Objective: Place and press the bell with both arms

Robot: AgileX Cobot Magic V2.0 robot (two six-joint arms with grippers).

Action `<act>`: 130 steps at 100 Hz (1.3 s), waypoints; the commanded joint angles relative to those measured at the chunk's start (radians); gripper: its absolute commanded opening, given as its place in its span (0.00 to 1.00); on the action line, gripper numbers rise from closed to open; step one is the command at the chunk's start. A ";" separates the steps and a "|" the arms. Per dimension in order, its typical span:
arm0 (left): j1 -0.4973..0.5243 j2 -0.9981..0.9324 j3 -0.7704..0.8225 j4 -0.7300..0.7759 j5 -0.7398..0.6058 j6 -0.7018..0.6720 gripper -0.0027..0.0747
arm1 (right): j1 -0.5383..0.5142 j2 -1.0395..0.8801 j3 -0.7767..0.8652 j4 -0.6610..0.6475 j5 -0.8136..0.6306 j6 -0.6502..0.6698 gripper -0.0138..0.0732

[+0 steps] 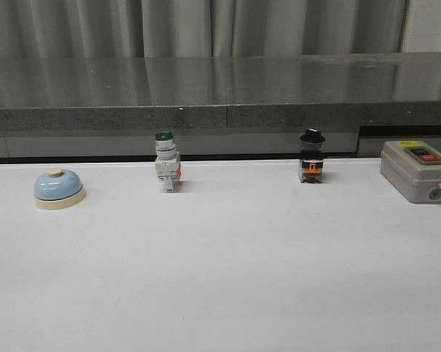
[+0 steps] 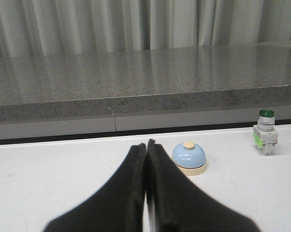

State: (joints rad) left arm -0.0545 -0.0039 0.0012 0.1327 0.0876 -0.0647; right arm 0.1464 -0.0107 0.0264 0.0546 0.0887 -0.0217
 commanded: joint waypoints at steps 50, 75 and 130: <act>0.000 0.027 -0.132 -0.063 0.076 -0.006 0.01 | -0.008 -0.018 -0.013 0.001 -0.082 -0.004 0.09; 0.000 0.310 -0.416 -0.065 0.259 -0.006 0.01 | -0.008 -0.018 -0.013 0.001 -0.082 -0.004 0.09; 0.000 1.046 -0.968 -0.062 0.575 -0.006 0.01 | -0.008 -0.018 -0.013 0.001 -0.082 -0.004 0.09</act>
State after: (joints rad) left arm -0.0545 0.9683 -0.8985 0.0776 0.7031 -0.0647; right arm 0.1464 -0.0107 0.0264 0.0546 0.0887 -0.0217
